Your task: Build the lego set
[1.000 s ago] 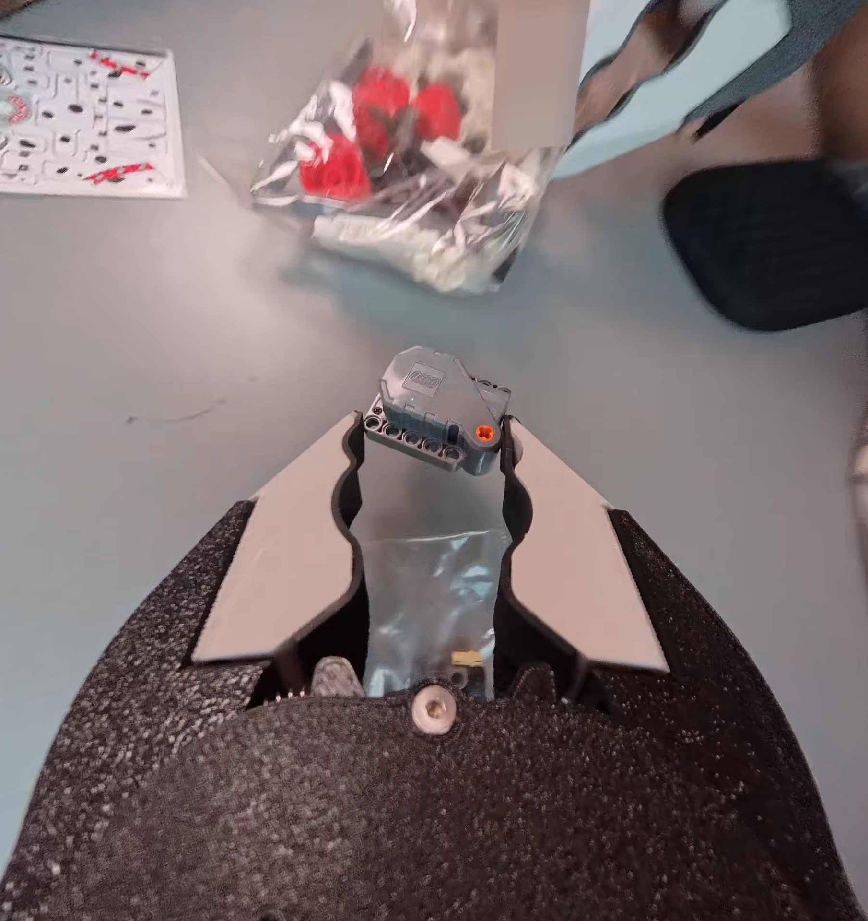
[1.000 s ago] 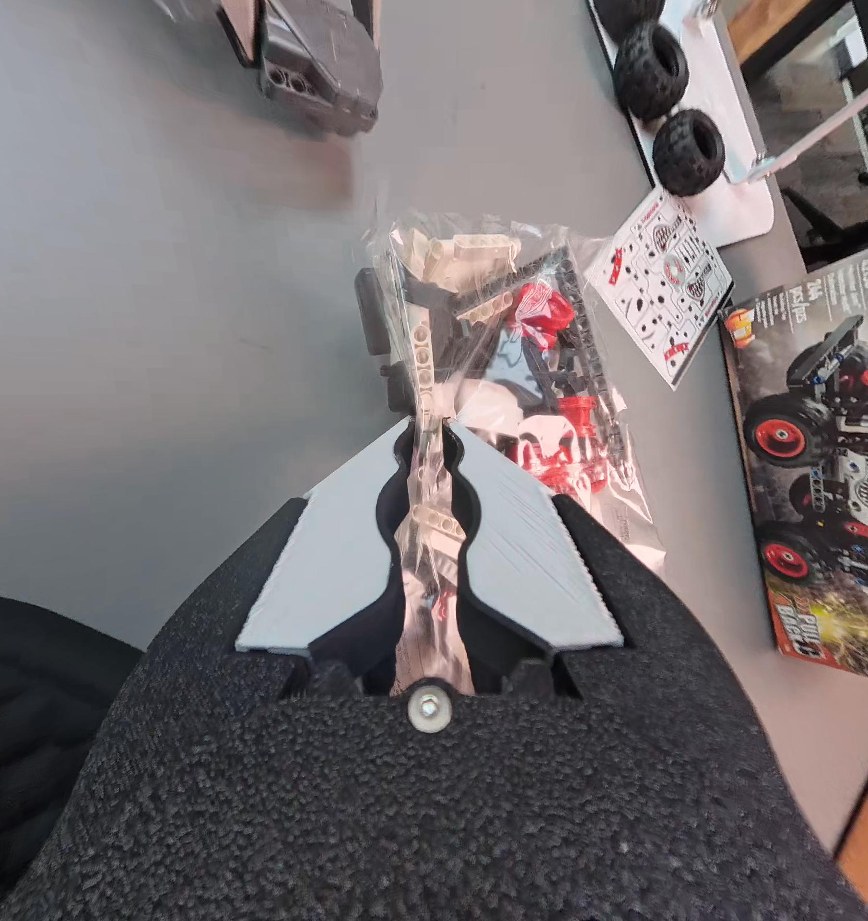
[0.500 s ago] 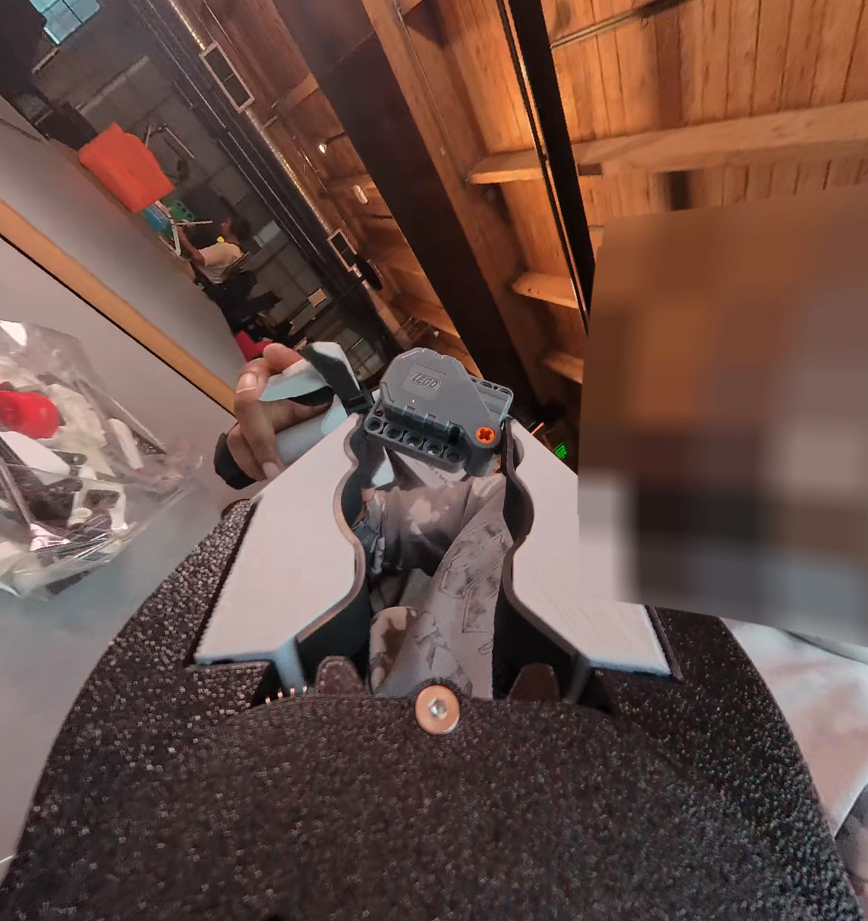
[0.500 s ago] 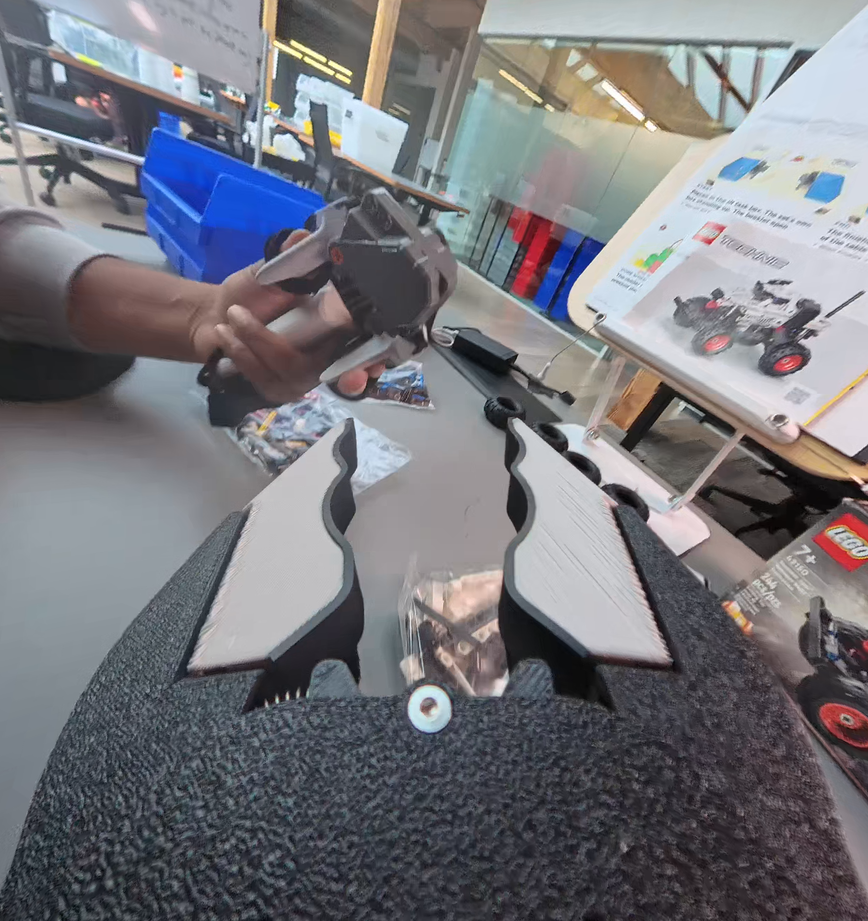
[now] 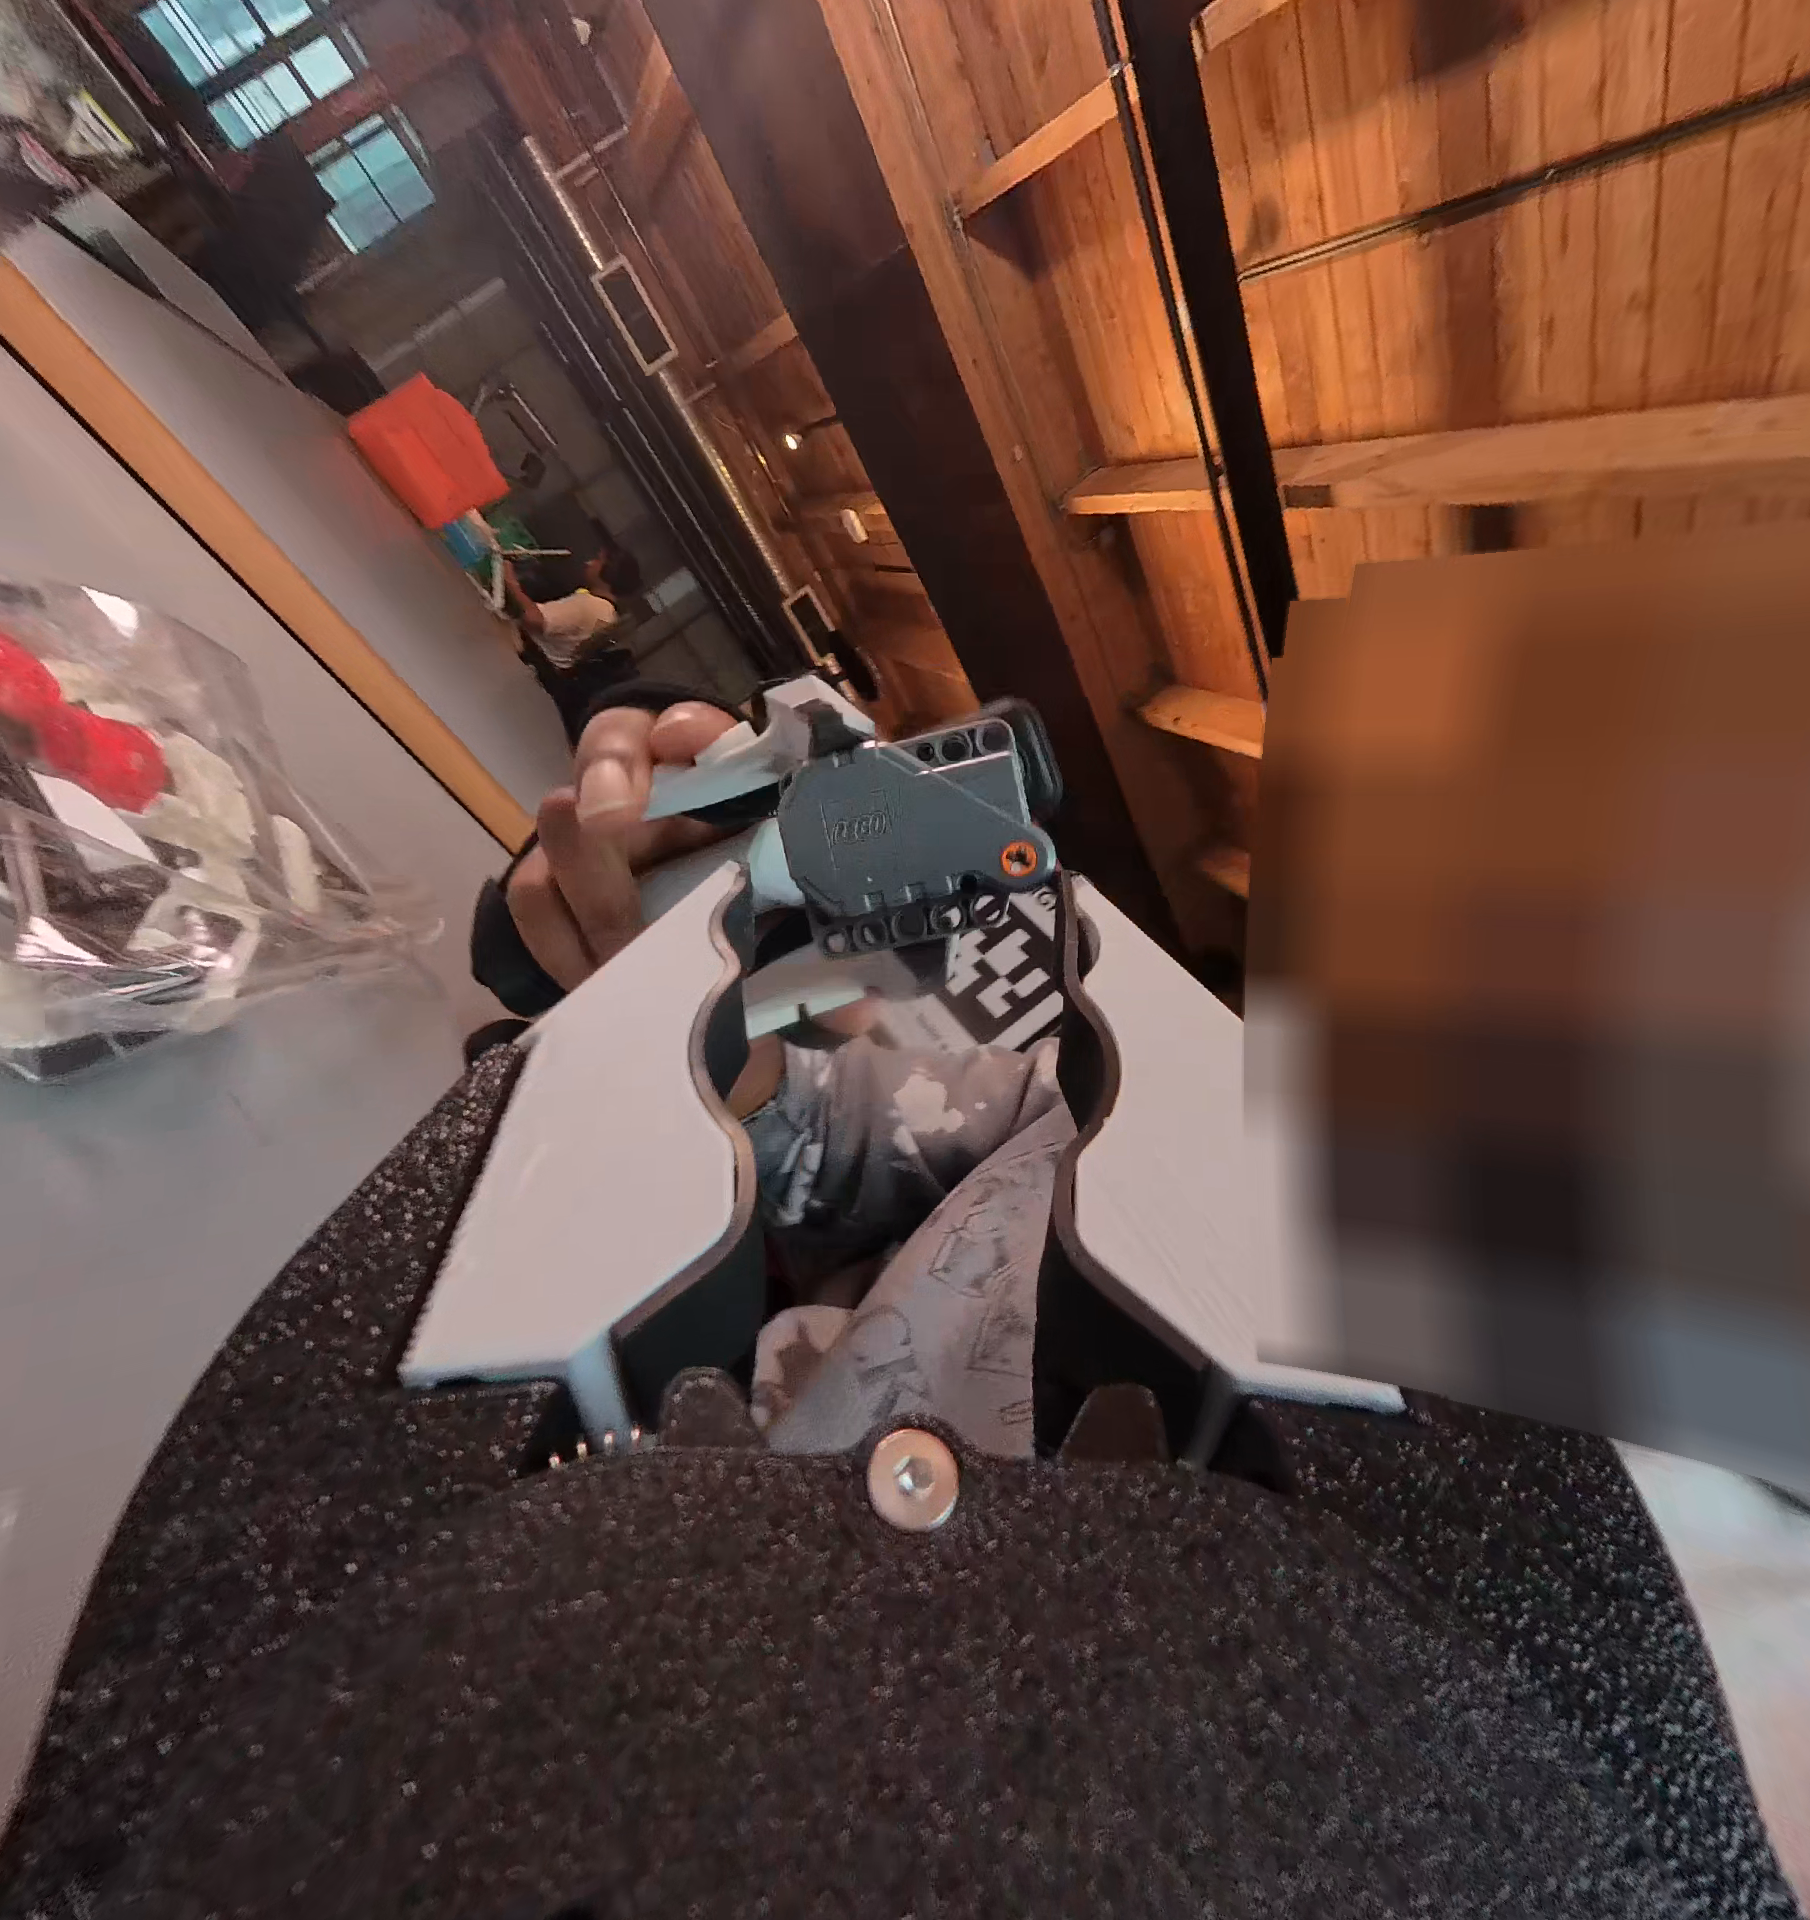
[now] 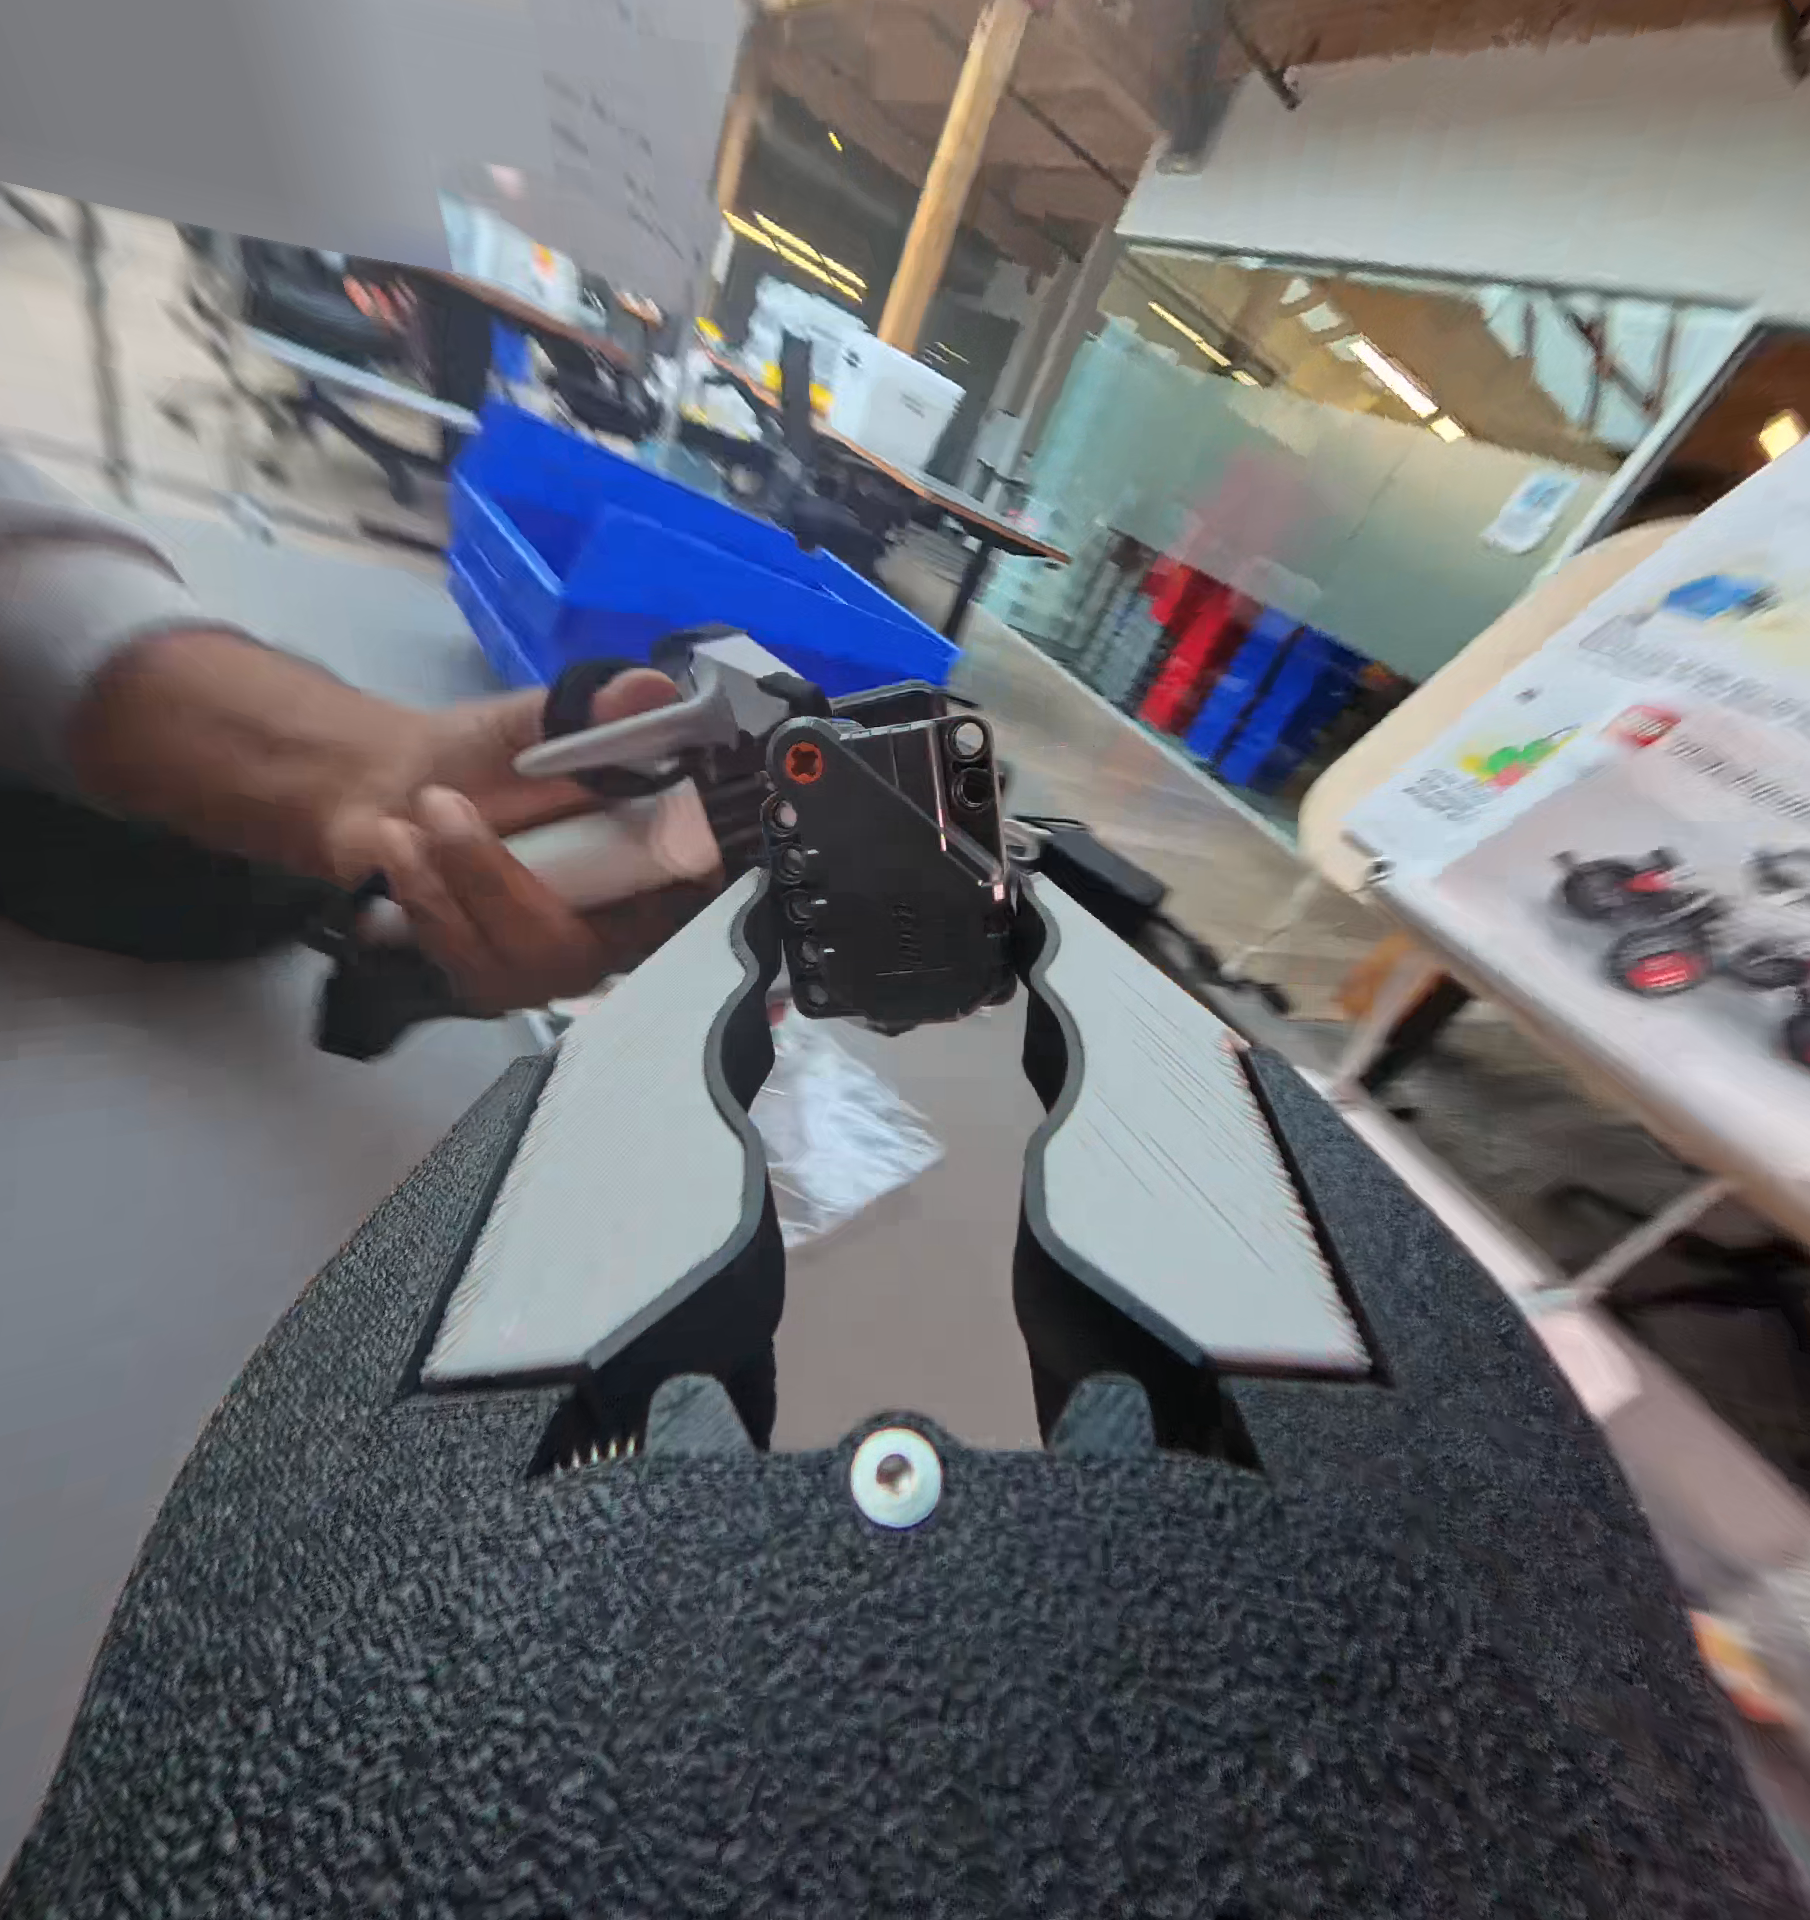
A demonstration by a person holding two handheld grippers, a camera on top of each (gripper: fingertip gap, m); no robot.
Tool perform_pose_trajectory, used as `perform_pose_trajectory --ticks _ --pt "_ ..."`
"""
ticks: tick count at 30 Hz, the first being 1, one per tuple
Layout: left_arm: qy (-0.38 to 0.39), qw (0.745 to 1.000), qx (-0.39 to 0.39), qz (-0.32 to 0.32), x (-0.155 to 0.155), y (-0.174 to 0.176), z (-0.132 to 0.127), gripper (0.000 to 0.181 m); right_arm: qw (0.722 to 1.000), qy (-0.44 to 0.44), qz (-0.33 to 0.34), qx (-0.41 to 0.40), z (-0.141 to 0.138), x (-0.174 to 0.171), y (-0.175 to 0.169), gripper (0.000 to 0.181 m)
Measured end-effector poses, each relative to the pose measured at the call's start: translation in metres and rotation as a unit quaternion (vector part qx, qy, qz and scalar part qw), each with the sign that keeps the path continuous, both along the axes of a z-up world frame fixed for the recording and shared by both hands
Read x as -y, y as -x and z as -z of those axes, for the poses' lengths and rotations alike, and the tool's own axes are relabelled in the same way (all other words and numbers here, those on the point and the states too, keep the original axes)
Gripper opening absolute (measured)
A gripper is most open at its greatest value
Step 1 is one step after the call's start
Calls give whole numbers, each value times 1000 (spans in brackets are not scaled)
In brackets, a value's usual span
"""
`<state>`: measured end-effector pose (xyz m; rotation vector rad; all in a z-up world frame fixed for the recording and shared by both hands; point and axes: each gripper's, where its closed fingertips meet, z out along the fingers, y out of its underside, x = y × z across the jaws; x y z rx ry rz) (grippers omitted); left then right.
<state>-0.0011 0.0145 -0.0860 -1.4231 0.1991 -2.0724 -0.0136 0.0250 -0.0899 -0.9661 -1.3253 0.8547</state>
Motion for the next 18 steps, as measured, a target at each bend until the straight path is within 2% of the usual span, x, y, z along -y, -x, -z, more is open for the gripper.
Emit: perform_pose_trajectory --ticks 1,3,5,7,10,13,18 --pt "-22 999 -21 -17 1 4 0 59 995 88 -43 -13 -1 3 -1 45" --pt "-72 994 -63 -47 5 9 -1 62 957 248 -141 -52 -9 10 -7 44" --pt "-120 985 -101 -70 10 10 -3 63 892 385 -220 -93 -17 10 -14 44" --pt "-159 974 -137 -90 13 8 -5 63 825 482 -276 -105 -16 10 -16 44" --pt "-207 952 -194 -116 14 3 -1 63 763 540 -341 -98 -12 22 -16 44" --pt "-234 939 -221 -120 18 -2 2 64 703 563 -425 -88 -18 43 -24 44" --pt "-254 944 -201 -64 40 -21 -1 63 640 558 -525 -61 -19 77 -41 44"
